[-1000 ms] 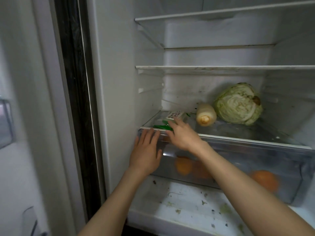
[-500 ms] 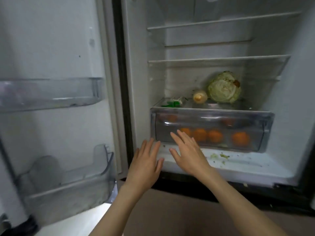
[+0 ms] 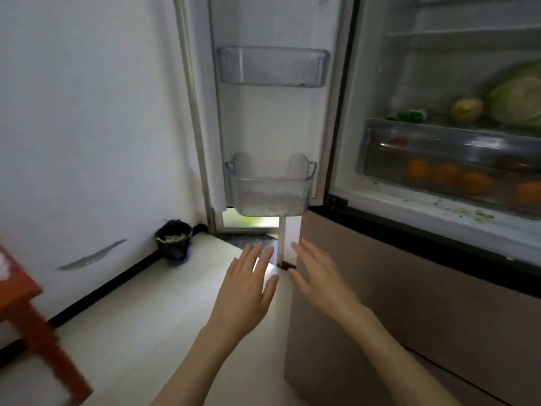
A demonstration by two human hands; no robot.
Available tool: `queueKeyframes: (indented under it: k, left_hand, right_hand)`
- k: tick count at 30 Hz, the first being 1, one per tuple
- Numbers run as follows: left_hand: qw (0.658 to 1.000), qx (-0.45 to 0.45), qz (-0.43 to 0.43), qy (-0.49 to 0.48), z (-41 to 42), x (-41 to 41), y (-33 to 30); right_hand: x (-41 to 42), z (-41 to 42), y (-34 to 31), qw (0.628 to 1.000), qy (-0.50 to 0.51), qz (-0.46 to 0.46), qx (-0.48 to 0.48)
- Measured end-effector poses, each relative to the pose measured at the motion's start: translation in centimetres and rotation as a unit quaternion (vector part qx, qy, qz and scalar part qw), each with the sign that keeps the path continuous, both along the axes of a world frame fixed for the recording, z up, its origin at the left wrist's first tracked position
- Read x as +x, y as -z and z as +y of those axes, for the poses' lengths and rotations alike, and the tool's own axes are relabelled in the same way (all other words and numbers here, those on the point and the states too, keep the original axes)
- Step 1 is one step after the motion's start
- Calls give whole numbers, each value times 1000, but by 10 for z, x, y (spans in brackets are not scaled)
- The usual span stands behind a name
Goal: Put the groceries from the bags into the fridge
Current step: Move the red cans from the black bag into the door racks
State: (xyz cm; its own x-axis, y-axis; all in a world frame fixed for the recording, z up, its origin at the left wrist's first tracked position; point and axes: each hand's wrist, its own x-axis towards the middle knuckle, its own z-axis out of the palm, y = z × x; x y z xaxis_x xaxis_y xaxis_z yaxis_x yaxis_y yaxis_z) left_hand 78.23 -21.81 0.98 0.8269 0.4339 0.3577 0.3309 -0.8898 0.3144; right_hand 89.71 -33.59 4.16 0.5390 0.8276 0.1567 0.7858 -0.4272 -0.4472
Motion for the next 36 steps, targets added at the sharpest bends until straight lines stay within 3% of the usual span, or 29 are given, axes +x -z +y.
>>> queueKeyframes:
  k: [8, 17, 23, 36]
  left_hand:
    - [971, -36, 28, -233, 34, -133, 14]
    - [890, -127, 32, -437, 45, -287, 33]
    - [860, -166, 19, -482, 91, -387, 68]
    - [857, -172, 21, -486, 256, -571, 85]
  right_hand:
    - [-94, 83, 13, 980, -196, 14, -8]
    - [-241, 160, 41, 926, -376, -7, -17]
    - [-340, 230, 63, 902, -429, 2, -47]
    - [-515, 406, 83, 905, -419, 41, -63]
